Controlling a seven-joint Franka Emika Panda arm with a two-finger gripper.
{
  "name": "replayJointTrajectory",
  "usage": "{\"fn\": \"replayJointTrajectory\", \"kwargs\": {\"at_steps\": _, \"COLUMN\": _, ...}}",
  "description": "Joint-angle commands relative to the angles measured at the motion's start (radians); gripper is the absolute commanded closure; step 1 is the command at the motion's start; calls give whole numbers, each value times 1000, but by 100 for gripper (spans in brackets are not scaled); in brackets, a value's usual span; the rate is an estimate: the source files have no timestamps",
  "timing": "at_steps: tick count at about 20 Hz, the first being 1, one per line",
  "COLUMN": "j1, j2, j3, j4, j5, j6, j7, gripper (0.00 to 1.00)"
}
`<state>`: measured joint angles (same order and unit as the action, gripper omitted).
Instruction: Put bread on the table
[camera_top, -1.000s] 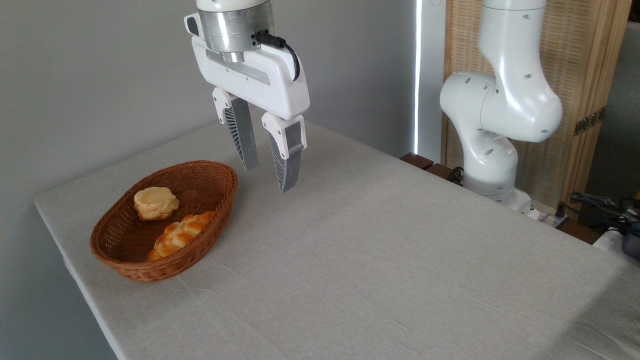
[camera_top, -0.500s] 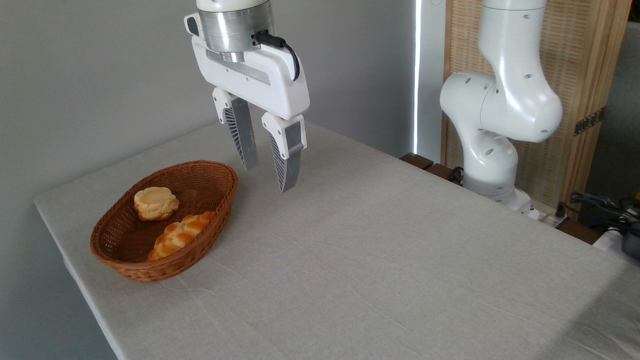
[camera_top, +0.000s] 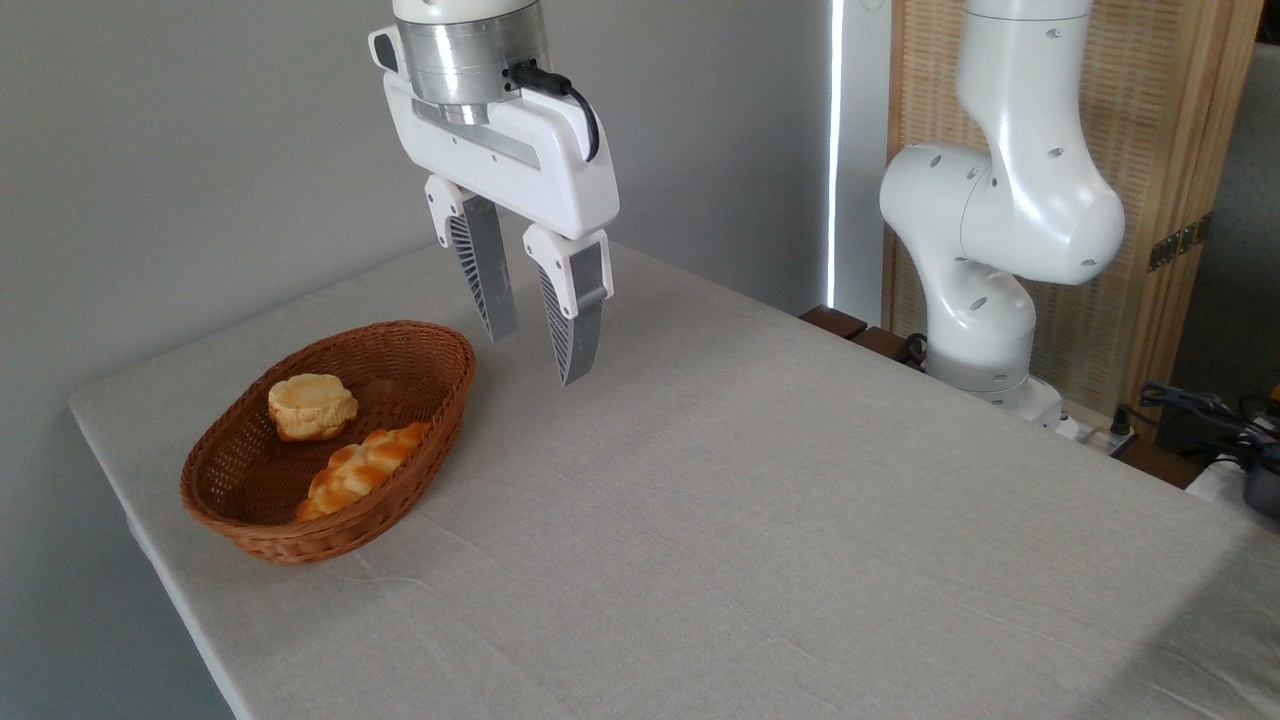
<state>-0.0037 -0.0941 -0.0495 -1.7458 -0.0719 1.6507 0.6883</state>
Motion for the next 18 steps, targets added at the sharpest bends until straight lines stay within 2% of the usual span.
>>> {"fn": "replayJointTrajectory", "kwargs": {"at_steps": 1, "j1": 1, "j2": -4, "j3": -9, "j4": 6, "j5": -13, "j6": -29, "j7": -1, "gripper": 0}}
{"fn": "replayJointTrajectory", "kwargs": {"at_steps": 8, "j1": -2, "j2": 2, "j3": -59, "j4": 5, "j5": -13, "j6": -3, "j7": 4, "gripper": 0}}
{"fn": "replayJointTrajectory", "kwargs": {"at_steps": 12, "j1": -21, "j2": 33, "j3": -145, "j4": -4, "j5": -13, "j6": 105, "j7": 0, "gripper": 0}}
{"fn": "replayJointTrajectory", "kwargs": {"at_steps": 18, "j1": -21, "j2": 83, "j3": -269, "j4": -9, "j5": -28, "j6": 265, "j7": 1, "gripper": 0}}
